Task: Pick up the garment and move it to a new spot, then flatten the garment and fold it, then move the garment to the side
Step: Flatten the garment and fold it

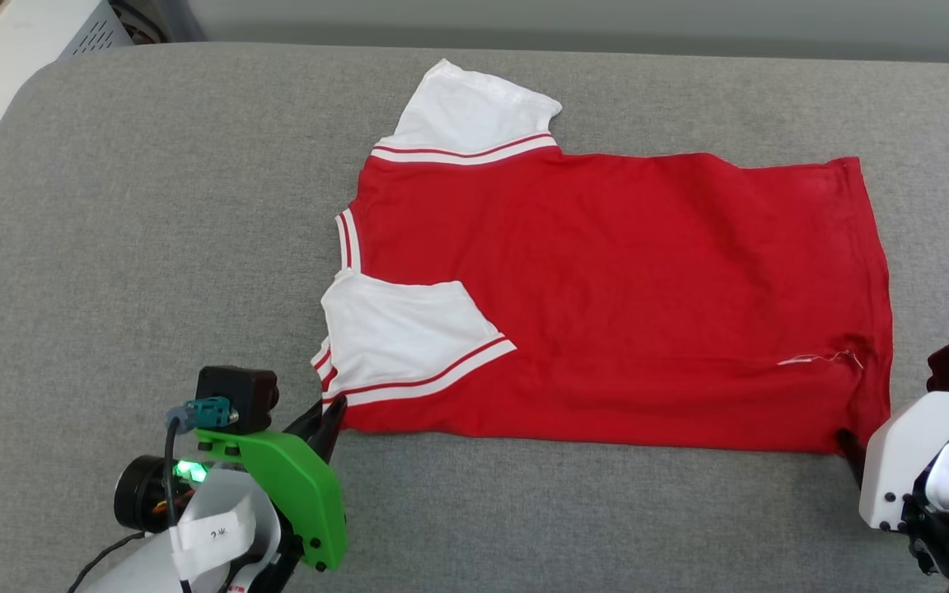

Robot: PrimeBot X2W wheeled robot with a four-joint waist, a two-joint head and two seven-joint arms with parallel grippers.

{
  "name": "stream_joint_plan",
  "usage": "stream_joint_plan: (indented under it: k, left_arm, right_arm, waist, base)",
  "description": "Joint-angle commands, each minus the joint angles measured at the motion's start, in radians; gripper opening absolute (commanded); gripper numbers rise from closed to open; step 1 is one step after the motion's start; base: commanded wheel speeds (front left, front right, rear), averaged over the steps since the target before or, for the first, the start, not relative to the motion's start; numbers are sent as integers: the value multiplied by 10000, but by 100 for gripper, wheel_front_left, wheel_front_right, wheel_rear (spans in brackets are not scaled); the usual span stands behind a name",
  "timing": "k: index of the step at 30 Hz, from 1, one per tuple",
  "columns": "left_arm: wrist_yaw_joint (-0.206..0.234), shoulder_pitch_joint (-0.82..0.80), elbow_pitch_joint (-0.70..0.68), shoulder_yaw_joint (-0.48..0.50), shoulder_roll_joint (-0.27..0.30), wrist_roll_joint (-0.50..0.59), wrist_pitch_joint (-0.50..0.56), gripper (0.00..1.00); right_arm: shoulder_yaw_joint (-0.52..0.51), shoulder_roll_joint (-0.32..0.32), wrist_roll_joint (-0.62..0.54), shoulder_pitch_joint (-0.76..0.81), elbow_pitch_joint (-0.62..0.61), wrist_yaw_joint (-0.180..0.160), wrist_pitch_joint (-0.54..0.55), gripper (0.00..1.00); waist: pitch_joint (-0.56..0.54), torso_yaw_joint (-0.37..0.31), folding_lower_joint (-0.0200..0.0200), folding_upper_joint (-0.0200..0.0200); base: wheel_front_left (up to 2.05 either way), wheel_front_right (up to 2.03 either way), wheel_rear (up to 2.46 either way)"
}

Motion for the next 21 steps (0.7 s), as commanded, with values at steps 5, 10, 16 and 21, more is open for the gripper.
stream_joint_plan:
  k: [5, 10, 16, 21]
  left_arm:
    - [144, -72, -172, 0, 152, 160, 49, 0]
    - [163, -61, -140, 0, 205, 132, 103, 0]
    - [170, 94, 181, -21, 243, 25, 133, 0]
    - [97, 387, 425, -124, 299, -172, 243, 0]
  right_arm:
    - [-112, 153, -157, -264, 721, -7, -230, 100]
    - [-126, 189, -128, -294, 1204, -7, -226, 0]
    - [-234, 94, -13, -390, 1302, -7, -522, 0]
    - [-276, -83, 205, -255, 1101, -7, -475, 0]
  waist:
    - [147, 66, 1, 120]
    - [181, 60, 1, 120]
    - [-126, -4, 1, 120]
    - [-581, -34, 1, 120]
  base:
    - [0, 0, 0]
    - [0, 0, 0]
    - [0, 0, 0]
    - [0, 0, 0]
